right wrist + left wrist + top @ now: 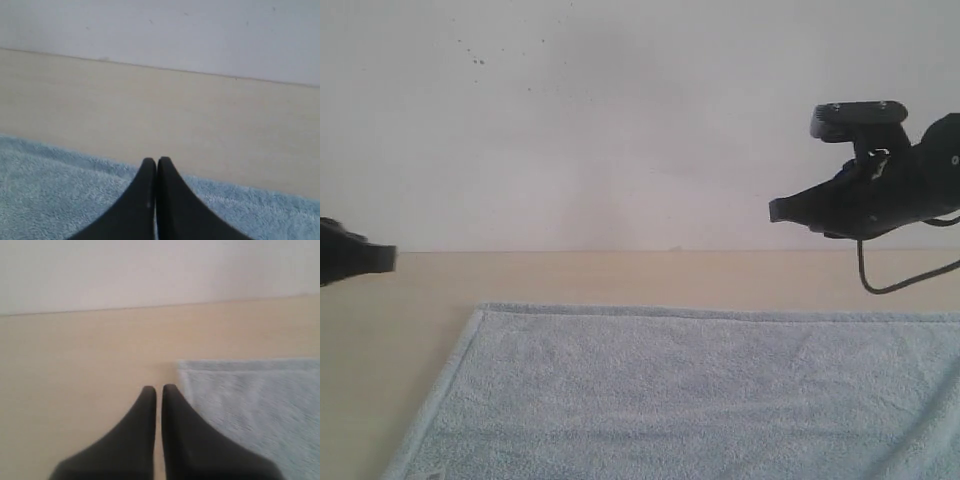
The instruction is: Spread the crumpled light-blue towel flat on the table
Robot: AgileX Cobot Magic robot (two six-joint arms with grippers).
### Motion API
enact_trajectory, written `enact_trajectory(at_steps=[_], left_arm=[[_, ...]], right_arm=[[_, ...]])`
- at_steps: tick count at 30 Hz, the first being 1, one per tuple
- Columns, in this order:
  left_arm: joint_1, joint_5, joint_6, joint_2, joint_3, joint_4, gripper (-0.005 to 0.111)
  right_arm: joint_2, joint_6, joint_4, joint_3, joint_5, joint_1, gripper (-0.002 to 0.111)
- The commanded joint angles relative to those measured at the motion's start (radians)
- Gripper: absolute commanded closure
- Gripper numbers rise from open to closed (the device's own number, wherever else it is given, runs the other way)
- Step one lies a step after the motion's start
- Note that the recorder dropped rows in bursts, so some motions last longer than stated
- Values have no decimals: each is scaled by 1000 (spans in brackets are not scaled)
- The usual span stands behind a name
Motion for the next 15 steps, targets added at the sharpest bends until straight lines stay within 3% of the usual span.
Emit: enact_trajectory(at_steps=[1, 9, 15], left_arm=[[65, -187, -17, -166, 123, -58, 103], [65, -195, -12, -507, 231, -14, 103], [65, -176, 4, -753, 320, -14, 103]], right_arm=[[-125, 50, -5, 178, -234, 22, 109], [-452, -59, 10, 646, -607, 19, 109], [-762, 13, 37, 839, -664, 19, 109]])
